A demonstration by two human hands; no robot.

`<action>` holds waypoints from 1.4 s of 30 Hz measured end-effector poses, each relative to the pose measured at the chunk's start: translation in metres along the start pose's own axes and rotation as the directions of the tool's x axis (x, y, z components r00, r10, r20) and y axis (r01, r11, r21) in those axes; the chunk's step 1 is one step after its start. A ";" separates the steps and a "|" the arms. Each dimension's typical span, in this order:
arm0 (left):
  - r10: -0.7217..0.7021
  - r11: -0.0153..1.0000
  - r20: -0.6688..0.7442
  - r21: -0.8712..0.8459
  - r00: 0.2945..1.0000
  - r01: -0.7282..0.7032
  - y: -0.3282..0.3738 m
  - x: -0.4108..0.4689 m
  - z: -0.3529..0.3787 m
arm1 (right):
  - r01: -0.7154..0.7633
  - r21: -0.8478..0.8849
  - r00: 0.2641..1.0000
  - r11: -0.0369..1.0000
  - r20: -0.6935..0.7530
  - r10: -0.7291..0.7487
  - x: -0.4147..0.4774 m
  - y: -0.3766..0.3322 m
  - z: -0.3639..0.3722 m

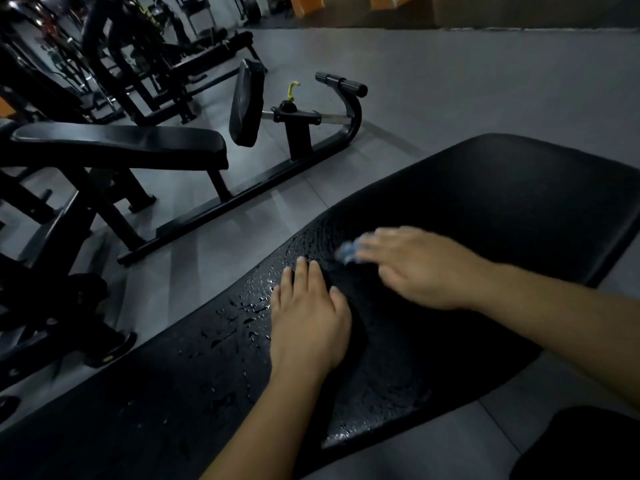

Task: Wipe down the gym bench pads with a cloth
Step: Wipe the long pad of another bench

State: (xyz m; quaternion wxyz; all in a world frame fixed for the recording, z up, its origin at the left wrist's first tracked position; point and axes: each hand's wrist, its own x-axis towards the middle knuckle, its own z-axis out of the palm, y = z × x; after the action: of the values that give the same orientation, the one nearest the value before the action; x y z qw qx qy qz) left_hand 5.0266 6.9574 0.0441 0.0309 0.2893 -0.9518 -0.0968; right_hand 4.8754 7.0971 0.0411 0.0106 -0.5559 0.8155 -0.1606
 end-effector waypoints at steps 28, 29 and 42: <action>0.238 0.965 0.011 0.112 0.971 -0.237 0.066 -0.011 0.016 | -0.093 -0.171 0.995 0.981 -0.035 0.089 0.022 0.046 -0.009; 0.256 0.962 0.012 0.096 0.967 -0.256 0.061 -0.004 0.015 | -0.007 -0.110 1.000 0.994 0.010 0.008 0.008 0.033 -0.010; 0.388 0.887 0.119 0.219 0.914 -0.406 0.028 0.039 -0.015 | -0.137 -0.059 0.988 0.989 0.070 0.141 0.027 0.036 -0.011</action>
State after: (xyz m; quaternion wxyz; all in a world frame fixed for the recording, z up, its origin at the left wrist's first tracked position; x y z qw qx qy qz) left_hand 4.9810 6.9558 0.0643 -0.0191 0.0864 -0.9959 0.0164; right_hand 4.8301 7.0877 0.0459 0.0370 -0.5034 0.8553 -0.1168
